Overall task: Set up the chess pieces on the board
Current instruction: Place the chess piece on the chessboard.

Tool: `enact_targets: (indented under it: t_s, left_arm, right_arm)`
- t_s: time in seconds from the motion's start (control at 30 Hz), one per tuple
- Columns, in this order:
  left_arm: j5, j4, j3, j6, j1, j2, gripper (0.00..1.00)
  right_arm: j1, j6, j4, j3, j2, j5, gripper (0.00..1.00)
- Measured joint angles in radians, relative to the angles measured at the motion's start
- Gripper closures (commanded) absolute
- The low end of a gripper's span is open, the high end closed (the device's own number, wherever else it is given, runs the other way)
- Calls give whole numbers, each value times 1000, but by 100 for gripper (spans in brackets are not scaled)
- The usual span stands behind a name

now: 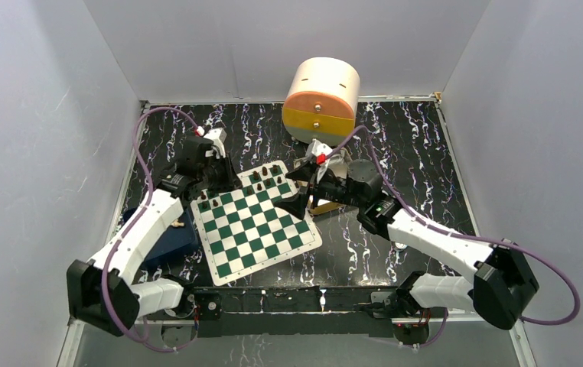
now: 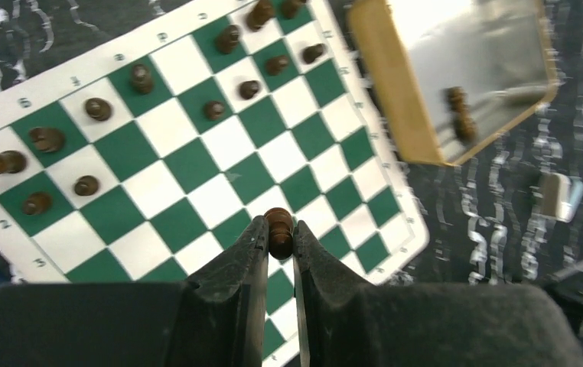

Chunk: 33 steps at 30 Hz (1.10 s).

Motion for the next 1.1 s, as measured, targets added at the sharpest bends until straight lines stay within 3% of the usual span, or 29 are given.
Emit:
enact_targets:
  t_s: [0.47, 1.1]
  left_arm:
    - [-248, 71, -32, 59, 0, 217, 91]
    - [-336, 177, -126, 59, 16, 351, 91]
  right_arm:
    - [0, -8, -98, -72, -166, 113, 1]
    - [0, -8, -187, -71, -164, 195, 1]
